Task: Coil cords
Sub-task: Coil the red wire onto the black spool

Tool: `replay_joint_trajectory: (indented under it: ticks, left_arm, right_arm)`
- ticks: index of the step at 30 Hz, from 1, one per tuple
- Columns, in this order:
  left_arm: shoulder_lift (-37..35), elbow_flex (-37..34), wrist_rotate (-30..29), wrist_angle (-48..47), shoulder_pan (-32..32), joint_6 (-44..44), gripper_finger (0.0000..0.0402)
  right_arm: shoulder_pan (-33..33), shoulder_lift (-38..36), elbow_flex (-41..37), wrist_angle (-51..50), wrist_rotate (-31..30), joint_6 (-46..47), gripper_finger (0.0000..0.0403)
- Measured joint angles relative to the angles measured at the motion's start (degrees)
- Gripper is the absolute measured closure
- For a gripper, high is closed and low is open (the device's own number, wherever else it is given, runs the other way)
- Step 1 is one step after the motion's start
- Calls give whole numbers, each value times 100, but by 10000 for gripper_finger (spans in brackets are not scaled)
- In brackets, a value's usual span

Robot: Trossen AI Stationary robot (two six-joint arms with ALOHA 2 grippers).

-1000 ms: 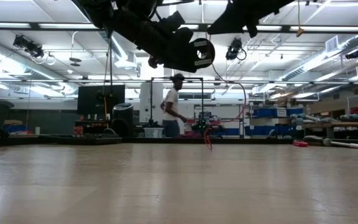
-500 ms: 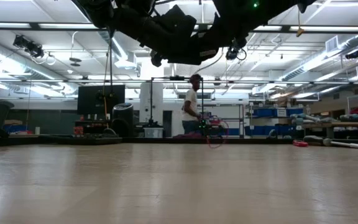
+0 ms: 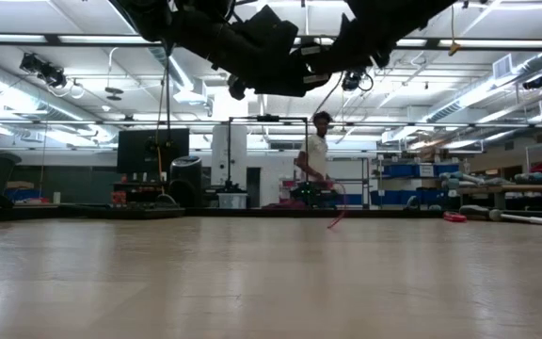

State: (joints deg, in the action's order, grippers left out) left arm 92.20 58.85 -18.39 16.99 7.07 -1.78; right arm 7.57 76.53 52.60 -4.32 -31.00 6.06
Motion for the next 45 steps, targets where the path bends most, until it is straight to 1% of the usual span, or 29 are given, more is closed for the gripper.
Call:
replay_joint_trajectory:
  ticks: [8, 15, 21, 24, 27, 32, 36, 41, 45]
  left_arm:
    - [0, 0, 0, -32, 0, 2, 401]
    - [0, 0, 1, -70, -7, 130, 401]
    - [0, 0, 0, -92, -6, 132, 401]
    - [0, 0, 0, -173, -6, 131, 401]
    - [0, 0, 0, -183, -4, 133, 401]
    - [0, 0, 2, -178, -4, 132, 401]
    - [0, 0, 1, -159, -7, 133, 401]
    - [0, 0, 2, -85, -7, 125, 401]
    - [0, 0, 2, -44, -31, 114, 401]
  right_arm:
    - [2, -236, -2, -692, -63, 300, 345]
    - [2, -636, -2, -706, -66, 171, 322]
    - [-9, -798, 1, -794, -50, 138, 320]
    - [-20, -782, 252, -1391, -39, 253, 321]
    - [-20, -743, 524, -1659, -42, 238, 322]
    - [-20, -728, 713, -1679, -42, 78, 322]
    - [-20, -702, 719, -1680, -42, 31, 335]
    - [-26, -639, 722, -1622, -46, -115, 392]
    - [-68, -627, 723, -1323, -44, -240, 396]
